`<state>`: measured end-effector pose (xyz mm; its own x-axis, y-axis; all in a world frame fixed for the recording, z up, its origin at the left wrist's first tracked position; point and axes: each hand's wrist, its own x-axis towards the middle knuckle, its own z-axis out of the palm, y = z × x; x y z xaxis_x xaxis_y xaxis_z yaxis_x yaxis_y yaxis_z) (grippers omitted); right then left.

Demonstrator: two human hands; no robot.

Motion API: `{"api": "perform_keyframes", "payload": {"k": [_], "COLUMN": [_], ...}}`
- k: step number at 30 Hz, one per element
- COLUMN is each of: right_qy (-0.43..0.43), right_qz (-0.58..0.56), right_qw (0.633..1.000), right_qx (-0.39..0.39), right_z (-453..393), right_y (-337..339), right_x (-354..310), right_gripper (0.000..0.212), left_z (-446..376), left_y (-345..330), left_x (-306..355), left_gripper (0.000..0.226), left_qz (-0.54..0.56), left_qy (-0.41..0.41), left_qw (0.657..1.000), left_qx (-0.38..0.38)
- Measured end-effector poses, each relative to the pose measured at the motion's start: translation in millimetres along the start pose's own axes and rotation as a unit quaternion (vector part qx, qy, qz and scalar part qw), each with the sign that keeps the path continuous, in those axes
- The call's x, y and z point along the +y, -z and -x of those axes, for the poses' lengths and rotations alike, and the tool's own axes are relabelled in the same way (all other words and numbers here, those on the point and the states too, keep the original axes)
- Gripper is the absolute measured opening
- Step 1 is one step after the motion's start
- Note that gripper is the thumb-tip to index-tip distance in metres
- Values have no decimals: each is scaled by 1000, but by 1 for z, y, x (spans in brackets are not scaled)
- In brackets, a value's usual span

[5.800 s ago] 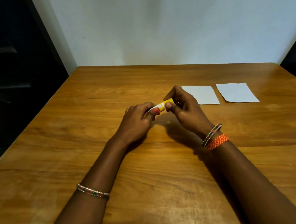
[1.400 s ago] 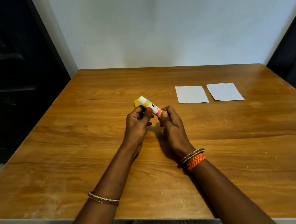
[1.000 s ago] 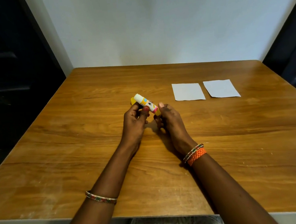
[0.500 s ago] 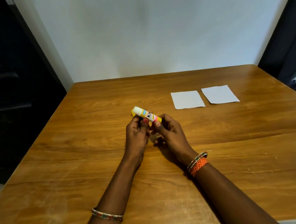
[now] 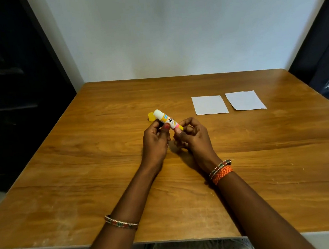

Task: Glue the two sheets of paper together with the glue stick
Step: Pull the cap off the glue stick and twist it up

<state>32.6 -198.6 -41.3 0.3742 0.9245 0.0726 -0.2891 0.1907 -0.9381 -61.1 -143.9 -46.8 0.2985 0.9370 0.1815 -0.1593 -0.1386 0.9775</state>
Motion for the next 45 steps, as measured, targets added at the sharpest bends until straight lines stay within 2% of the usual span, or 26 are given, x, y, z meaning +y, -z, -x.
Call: {"api": "perform_keyframes", "payload": {"k": [3, 7, 9, 11, 18, 22, 25, 28, 30, 32, 35, 38, 41, 44, 45], "right_qy": [-19, -43, -36, -22, -2, 10, -9, -28, -23, -13, -12, -2, 29, 8, -6], "right_qz": [-39, -2, 11, -4, 16, 13, -8, -20, 35, 66, 22, 19, 76, 56, 36], "right_qw": [999, 999, 999, 1000, 1000, 1000, 1000, 999, 999, 998, 1000, 1000, 997, 998, 999], "right_qx": [-20, -13, -10, -12, 6, 21, 6, -19, -8, 4, 5, 3, 11, 2, -7], "right_z": [-1, -4, -3, -4, -4, -4, -7, -8, -9, -10, -8, -5, -4, -4, -4], "right_y": [0, 1, -1, -1, 3, 0, 1, 3, 6, 7, 5, 4, 6, 5, 4], "right_x": [5, 9, 10, 12, 5, 4, 10, 15, 15, 15, 13, 8, 7, 7, 8], "right_gripper": [7, 45, 53, 46, 4, 12, 5, 30, 46, 51, 43, 8, 12, 6, 10], "left_z": [-1, 1, 2, 3, -1, 1, 2, 1, 2, 3, 4, 1, 0, 0, 0], "left_y": [1, -2, -3, -3, -2, -2, -2, -2, -2, -2, -3, -2, 0, 1, 1], "left_x": [1, 1, 2, 3, 0, 4, 5, 3, 2, 2, 3, 1, 0, -1, -1], "left_gripper": [17, 18, 18, 17, 20, 20, 20, 21, 21, 19, 18, 19, 19, 20, 21], "left_qz": [16, 18, 16, 34, 31, 41, 44, 43, 43, 38, 41, 35, 38, 45, 47], "left_qy": [8, -2, -8, -7, -7, -5, -2, -5, -7, -3, 1, 0, 11, 12, 12], "left_qw": [1000, 999, 999, 999, 999, 999, 999, 999, 998, 999, 999, 999, 999, 999, 999], "left_qx": [-11, -32, -34, -37, -17, -20, -21, -28, -36, -39, -33, -19, -15, -21, -23]}}
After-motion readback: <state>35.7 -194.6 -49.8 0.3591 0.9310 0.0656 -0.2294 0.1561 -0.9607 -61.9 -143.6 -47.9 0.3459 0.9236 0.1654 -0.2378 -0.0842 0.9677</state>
